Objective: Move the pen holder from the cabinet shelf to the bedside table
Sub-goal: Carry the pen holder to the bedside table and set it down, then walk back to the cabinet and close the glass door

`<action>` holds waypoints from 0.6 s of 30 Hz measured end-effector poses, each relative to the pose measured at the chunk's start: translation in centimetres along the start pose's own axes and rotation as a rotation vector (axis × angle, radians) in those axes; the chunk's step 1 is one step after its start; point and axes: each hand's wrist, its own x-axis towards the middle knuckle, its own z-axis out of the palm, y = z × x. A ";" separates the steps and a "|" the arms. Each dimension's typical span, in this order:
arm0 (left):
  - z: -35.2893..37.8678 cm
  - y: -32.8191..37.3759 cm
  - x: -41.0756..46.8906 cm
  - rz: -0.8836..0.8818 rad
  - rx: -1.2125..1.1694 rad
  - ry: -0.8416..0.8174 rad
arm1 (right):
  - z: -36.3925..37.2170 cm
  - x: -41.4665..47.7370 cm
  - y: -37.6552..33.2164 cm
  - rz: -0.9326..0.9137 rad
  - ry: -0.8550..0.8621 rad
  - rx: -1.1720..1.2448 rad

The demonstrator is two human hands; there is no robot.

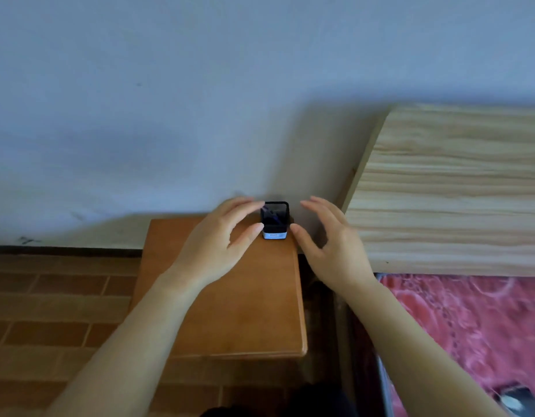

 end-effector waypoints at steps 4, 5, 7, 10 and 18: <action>-6.6 7.1 -4.1 -0.075 -0.023 -0.038 | -7.2 -2.6 -7.2 0.040 -0.076 0.033; -7.9 8.8 -5.3 -0.089 -0.030 -0.047 | -8.6 -3.5 -8.7 0.040 -0.103 0.034; -10.1 11.5 -7.5 -0.104 -0.056 -0.053 | -11.1 -5.3 -11.3 0.030 -0.153 0.034; -12.6 14.0 -10.3 -0.092 -0.097 -0.023 | -13.2 -7.3 -13.9 -0.007 -0.198 0.037; -14.8 15.2 -14.2 -0.180 -0.076 0.071 | -12.9 -7.3 -17.4 -0.156 -0.278 0.094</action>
